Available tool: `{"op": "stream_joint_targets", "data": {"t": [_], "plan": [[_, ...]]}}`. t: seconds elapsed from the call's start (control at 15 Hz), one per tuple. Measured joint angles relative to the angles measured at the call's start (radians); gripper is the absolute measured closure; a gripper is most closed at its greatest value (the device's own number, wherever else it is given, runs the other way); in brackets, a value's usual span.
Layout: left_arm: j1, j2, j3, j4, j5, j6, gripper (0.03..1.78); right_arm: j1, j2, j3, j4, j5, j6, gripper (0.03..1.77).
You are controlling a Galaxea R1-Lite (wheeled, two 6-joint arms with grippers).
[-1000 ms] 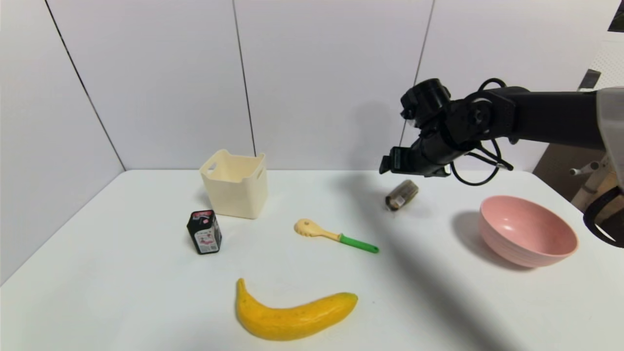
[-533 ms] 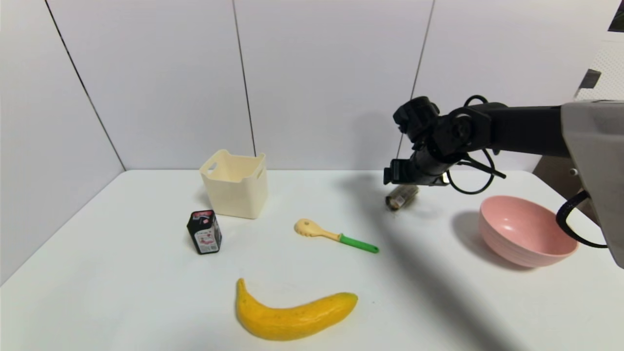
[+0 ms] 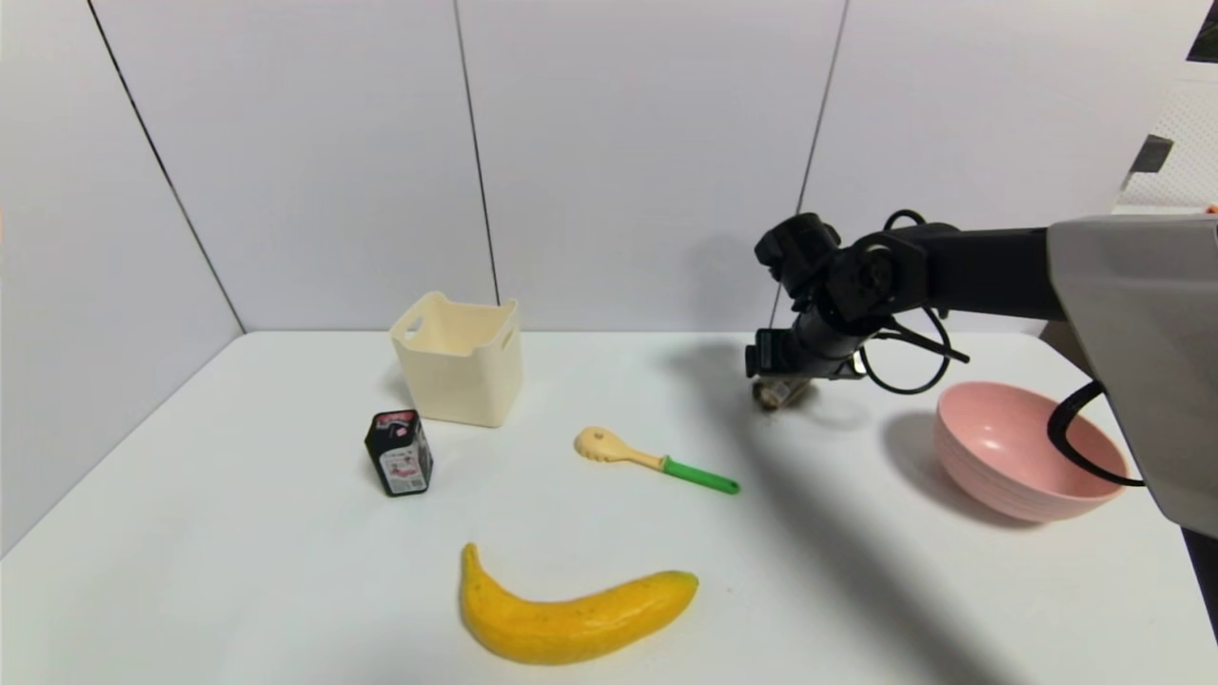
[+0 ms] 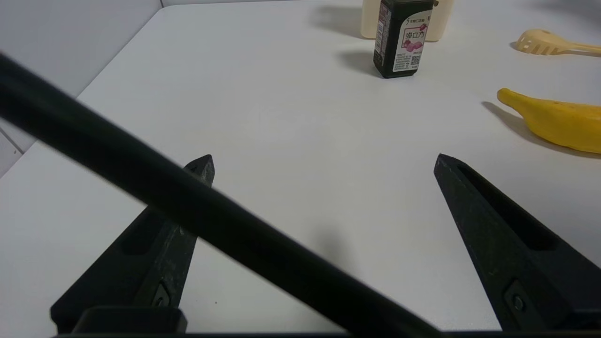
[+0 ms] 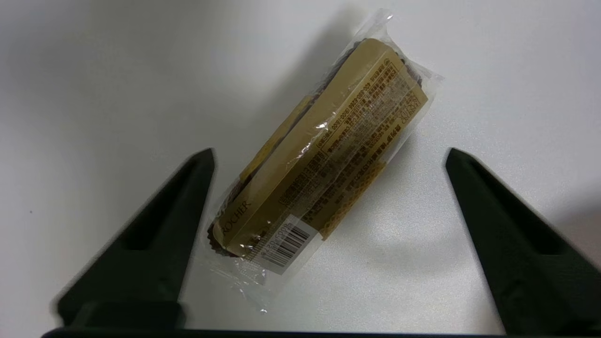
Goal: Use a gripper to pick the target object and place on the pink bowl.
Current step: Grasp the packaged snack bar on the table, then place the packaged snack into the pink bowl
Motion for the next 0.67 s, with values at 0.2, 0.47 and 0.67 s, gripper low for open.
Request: {"op": "stream_joint_targets", "data": {"t": [0.2,0.47,0.67], "plan": [[0.000,0.000,0.000,0.000,0.000,0.000,0.12,0.005,0.007,0.000,0.001,0.002,0.003,0.70],[0.000,0.000,0.000,0.000,0.000,0.000,0.12,0.005,0.013,0.003,0.002,0.002,0.003,1.24],[0.000,0.000,0.000,0.000,0.000,0.000,0.12,0.004,0.012,0.007,0.006,0.003,0.003,1.39]]}}
